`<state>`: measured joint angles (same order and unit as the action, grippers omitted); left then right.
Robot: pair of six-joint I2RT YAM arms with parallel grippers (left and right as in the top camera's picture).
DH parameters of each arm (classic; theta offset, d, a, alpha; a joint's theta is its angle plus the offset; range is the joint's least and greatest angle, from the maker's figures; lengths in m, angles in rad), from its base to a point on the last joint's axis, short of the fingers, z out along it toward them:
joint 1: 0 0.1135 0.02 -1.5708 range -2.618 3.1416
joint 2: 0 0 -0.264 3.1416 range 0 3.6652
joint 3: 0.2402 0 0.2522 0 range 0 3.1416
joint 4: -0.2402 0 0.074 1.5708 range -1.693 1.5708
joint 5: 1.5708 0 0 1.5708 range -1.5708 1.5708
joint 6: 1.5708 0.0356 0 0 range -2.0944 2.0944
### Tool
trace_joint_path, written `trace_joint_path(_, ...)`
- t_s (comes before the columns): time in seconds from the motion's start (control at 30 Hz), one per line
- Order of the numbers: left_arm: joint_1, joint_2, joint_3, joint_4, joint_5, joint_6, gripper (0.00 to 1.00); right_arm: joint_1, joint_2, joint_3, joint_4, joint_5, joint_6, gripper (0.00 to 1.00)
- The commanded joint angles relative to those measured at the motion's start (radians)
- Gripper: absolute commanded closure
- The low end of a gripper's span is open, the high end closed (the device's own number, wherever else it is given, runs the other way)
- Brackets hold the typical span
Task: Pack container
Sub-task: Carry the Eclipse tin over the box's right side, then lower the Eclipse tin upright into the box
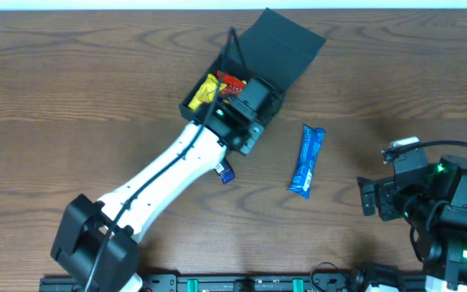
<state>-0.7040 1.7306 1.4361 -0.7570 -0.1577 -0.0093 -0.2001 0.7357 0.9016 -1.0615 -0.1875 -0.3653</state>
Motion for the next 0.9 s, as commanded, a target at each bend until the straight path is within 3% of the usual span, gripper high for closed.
trace_joint_path(0.0, 0.035, 0.008, 0.032, 0.013, 0.068, 0.029, 0.71, -0.009, -0.001, 0.000, -0.001, -0.011, 0.013, 0.01)
trace_joint_path(0.87, 0.045, 0.017, 0.035, 0.055, 0.081, 0.032, 0.73, -0.009, -0.001, 0.000, -0.001, -0.011, 0.013, 0.01)
